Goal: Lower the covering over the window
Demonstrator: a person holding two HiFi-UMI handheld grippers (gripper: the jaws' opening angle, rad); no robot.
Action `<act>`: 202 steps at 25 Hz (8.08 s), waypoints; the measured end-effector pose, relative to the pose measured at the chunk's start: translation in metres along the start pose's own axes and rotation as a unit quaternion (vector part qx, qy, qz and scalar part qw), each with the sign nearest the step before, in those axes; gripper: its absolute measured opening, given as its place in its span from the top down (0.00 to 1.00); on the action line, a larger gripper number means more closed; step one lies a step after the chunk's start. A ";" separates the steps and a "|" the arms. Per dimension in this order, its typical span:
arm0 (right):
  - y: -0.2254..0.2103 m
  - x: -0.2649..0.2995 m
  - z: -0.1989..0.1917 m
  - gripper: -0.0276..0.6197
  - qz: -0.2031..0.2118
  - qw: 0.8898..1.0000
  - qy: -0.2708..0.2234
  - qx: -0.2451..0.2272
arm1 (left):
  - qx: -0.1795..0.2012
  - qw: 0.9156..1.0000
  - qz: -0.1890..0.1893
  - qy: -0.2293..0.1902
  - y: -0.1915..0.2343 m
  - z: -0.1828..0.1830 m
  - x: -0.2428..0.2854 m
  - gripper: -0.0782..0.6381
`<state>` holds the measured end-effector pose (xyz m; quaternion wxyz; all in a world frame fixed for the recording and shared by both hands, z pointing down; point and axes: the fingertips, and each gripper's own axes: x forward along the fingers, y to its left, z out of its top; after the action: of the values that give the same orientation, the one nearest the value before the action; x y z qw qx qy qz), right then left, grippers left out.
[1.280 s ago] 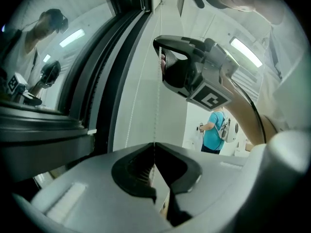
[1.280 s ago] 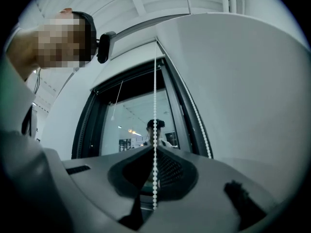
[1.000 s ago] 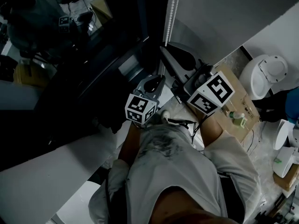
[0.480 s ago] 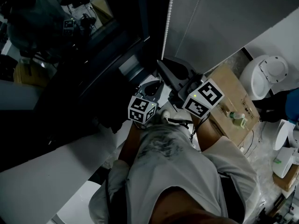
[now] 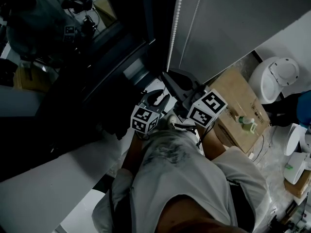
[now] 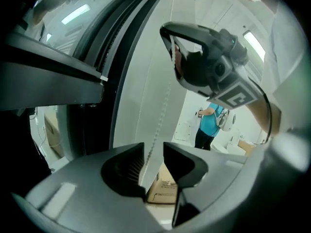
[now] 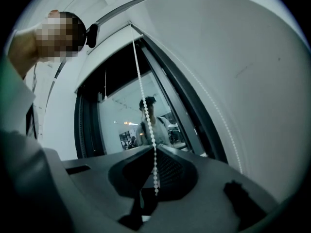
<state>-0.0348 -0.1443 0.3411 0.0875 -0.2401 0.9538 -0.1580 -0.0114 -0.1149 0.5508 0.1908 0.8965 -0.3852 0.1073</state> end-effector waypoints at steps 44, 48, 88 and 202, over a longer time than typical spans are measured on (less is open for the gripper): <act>-0.017 -0.012 -0.106 0.92 -0.044 0.994 0.087 0.056 | 0.082 0.977 -0.052 -0.191 -0.033 0.248 -0.058 0.87; -0.023 -0.013 -0.128 0.92 -0.051 0.990 0.110 0.067 | 0.062 0.982 -0.045 -0.173 -0.027 0.226 -0.051 0.87; 0.046 0.008 0.127 0.92 0.036 0.984 -0.100 -0.141 | 0.058 0.989 -0.033 -0.130 -0.035 0.166 -0.051 0.87; 0.040 0.003 0.102 0.75 0.007 0.982 -0.070 -0.173 | 0.055 0.980 -0.067 -0.177 -0.034 0.193 -0.062 0.87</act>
<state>-0.0304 -0.1387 0.2313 0.1125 -0.2553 0.9599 0.0277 -0.0197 -0.1354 0.3467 0.0768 0.9342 -0.3456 -0.0447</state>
